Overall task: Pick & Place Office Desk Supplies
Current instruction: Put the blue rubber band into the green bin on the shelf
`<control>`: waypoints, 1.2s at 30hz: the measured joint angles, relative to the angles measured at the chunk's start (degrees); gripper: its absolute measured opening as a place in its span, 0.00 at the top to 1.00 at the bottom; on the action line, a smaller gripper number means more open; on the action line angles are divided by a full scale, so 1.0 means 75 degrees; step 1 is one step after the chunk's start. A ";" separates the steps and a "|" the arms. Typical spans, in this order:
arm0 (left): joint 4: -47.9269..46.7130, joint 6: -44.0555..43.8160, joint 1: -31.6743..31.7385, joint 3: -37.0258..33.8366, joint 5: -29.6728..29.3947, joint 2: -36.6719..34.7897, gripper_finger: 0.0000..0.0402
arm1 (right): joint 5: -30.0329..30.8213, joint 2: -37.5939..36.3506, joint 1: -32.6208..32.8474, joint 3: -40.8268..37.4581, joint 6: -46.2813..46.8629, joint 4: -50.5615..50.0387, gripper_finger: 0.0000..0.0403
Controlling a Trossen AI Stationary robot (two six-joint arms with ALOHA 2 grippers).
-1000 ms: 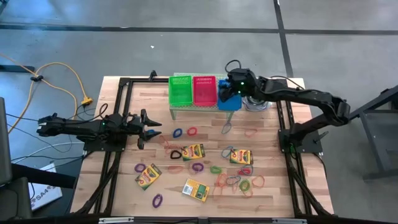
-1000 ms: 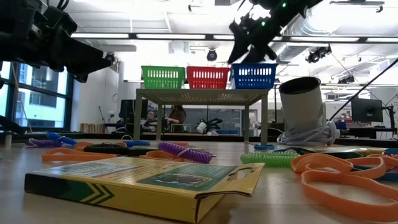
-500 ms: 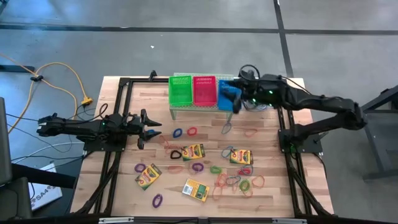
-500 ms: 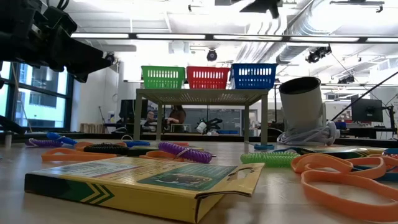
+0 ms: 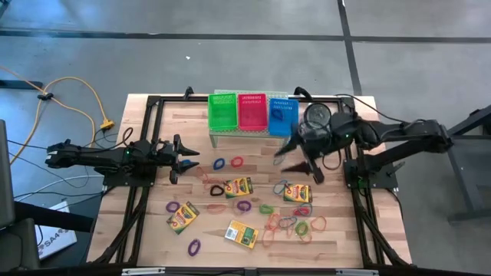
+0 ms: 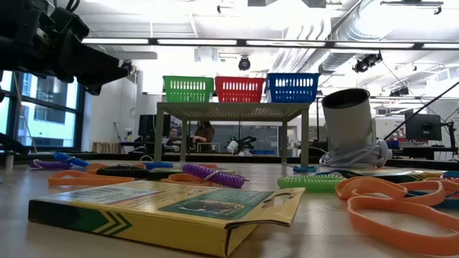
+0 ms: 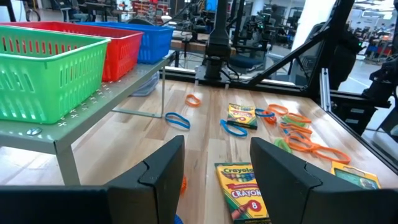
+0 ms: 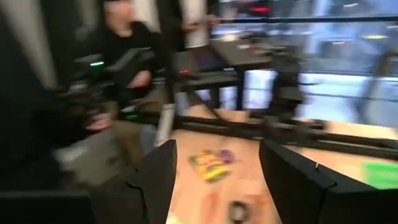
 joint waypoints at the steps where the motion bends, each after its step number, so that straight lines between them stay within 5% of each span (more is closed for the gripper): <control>1: 0.0000 -0.0001 0.0000 0.0000 0.0000 0.0001 0.55 | -0.0089 0.0033 0.0130 0.0000 0.0037 -0.0113 0.46; 9: -0.0002 0.0028 0.0000 0.0000 -0.0002 0.0269 0.55 | 0.0019 0.0224 0.1113 -0.0012 0.1027 -0.1753 0.46; 15: -0.0005 -0.0037 0.0000 0.0000 0.0000 0.0502 0.55 | 0.1299 0.0532 0.1623 -0.0009 0.2113 -0.2568 0.46; 29: 0.0008 -0.0219 0.0000 0.0000 0.0000 0.0557 0.55 | 0.1715 0.1743 0.1854 -0.0010 0.4519 -0.3937 0.46; 36: 0.0006 -0.0255 0.0000 0.0000 0.0000 0.0557 0.55 | 0.2473 0.2619 0.2073 -0.0010 0.4679 -0.4969 0.46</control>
